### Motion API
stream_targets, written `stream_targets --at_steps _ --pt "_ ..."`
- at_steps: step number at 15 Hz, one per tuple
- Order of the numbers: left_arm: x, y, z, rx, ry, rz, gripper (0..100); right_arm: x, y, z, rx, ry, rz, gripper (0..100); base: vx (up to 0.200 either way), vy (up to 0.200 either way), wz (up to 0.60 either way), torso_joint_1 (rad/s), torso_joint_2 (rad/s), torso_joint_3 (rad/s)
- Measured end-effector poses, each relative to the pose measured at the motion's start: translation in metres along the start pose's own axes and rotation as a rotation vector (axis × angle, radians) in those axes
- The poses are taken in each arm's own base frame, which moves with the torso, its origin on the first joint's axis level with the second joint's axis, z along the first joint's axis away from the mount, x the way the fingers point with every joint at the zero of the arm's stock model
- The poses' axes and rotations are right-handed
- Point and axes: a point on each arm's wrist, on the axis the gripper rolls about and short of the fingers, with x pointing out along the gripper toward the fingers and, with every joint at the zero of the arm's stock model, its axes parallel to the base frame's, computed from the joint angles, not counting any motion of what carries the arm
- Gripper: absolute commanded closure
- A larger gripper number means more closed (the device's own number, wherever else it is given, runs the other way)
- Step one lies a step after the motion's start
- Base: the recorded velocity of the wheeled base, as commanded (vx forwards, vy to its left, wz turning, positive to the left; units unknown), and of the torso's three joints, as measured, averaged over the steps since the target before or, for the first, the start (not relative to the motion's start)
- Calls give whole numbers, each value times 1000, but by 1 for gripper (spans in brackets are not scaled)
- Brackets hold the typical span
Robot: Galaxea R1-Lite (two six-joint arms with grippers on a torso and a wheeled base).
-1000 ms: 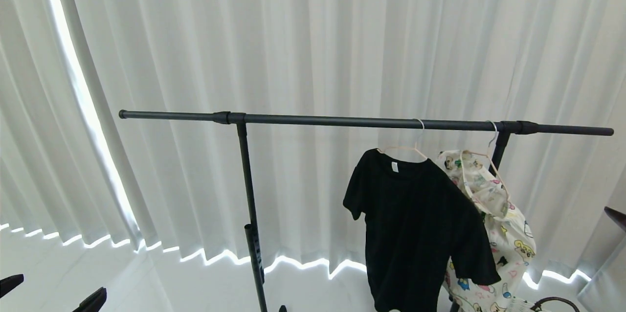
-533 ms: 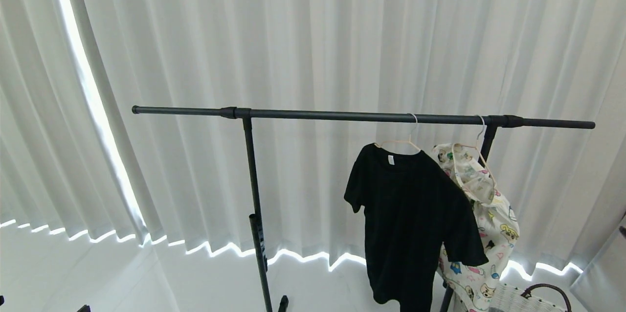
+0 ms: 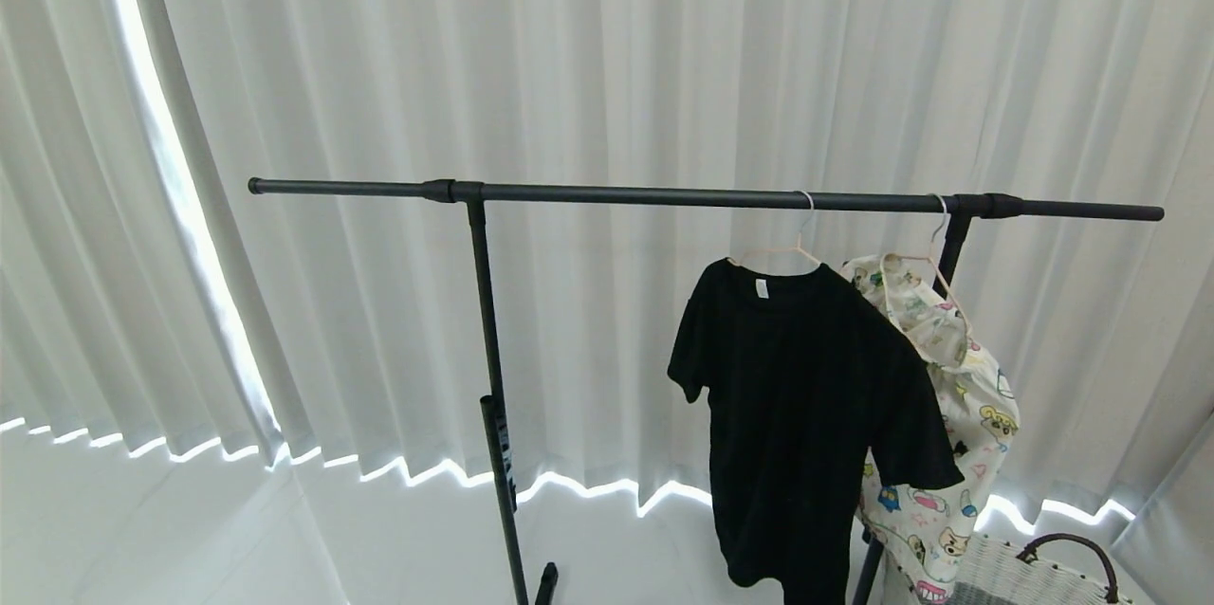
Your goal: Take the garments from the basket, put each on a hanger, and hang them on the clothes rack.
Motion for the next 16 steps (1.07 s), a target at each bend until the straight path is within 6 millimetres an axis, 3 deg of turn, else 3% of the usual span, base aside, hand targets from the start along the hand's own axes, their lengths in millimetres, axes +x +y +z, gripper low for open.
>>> stream_targets --at_steps 6,11,13,16 --pt "-2 1 -6 -184 -9 72 0 -24 20 -41 180 -94 -42 0 0 0 0 -243 536 293" --pt "-2 1 -8 -234 -10 74 0 -36 39 -66 256 -286 89 0 0 0 0 -217 501 284" --pt "-1 1 -8 -238 -10 74 0 -38 41 -70 351 -318 99 0 0 0 0 -200 479 276" --pt "-1 1 -8 -308 -12 74 0 -40 43 -71 357 -377 151 0 0 0 0 -188 478 289"
